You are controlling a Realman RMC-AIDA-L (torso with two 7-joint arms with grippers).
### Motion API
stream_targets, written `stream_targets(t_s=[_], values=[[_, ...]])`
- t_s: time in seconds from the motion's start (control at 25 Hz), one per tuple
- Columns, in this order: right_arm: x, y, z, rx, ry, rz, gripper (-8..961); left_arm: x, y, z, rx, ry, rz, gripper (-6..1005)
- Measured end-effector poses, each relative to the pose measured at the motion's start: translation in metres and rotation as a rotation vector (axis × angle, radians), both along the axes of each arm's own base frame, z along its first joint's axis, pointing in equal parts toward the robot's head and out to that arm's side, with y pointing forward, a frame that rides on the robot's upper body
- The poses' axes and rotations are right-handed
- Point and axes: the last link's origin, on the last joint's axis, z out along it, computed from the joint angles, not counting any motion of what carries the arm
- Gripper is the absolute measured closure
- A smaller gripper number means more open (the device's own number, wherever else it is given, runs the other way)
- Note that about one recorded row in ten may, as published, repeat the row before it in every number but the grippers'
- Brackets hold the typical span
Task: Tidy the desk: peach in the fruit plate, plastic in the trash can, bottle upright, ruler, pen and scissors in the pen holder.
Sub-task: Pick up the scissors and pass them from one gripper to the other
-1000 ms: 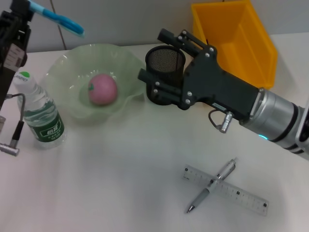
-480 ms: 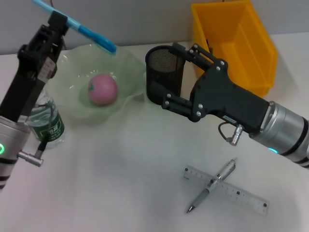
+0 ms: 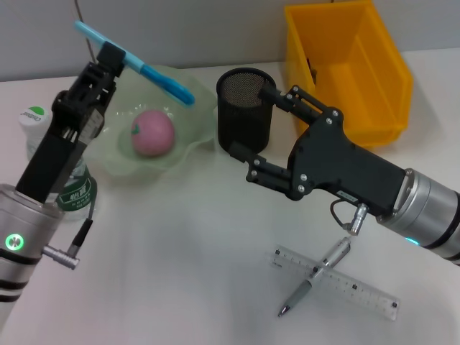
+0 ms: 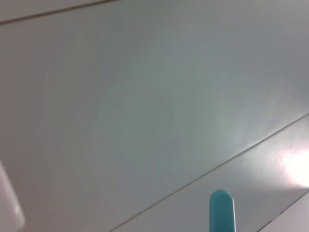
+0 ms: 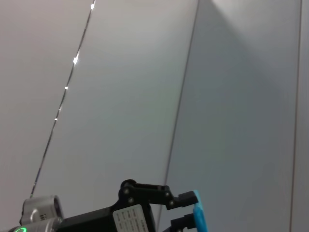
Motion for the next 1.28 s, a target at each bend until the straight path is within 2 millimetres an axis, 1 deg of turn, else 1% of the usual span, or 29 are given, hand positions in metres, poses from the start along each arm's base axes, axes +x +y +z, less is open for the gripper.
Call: stream_targets(t_s=[0.32, 0.72, 0.92, 1.04, 1.12, 1.28], values=[[0.003, -0.005, -0.002, -0.012, -0.006, -0.004, 178, -0.001, -0.009, -0.007, -0.008, 0.003, 0.019, 786], [0.004, -0.008, -0.005, -0.029, -0.019, 0.003, 179, 0.0, -0.01, -0.009, -0.013, 0.006, 0.014, 785], [0.002, -0.005, -0.005, -0.029, -0.025, 0.008, 179, -0.001, -0.012, -0.01, -0.015, 0.014, 0.015, 783], [-0.003, -0.001, -0.006, -0.026, -0.028, 0.022, 179, -0.001, -0.012, -0.01, -0.015, 0.014, 0.015, 782], [-0.006, 0.001, -0.009, -0.019, -0.037, 0.026, 179, -0.001, -0.011, -0.014, -0.022, 0.02, 0.032, 781], [-0.011, 0.007, -0.016, -0.004, -0.068, 0.027, 179, 0.003, -0.009, -0.014, -0.008, 0.016, 0.034, 779]])
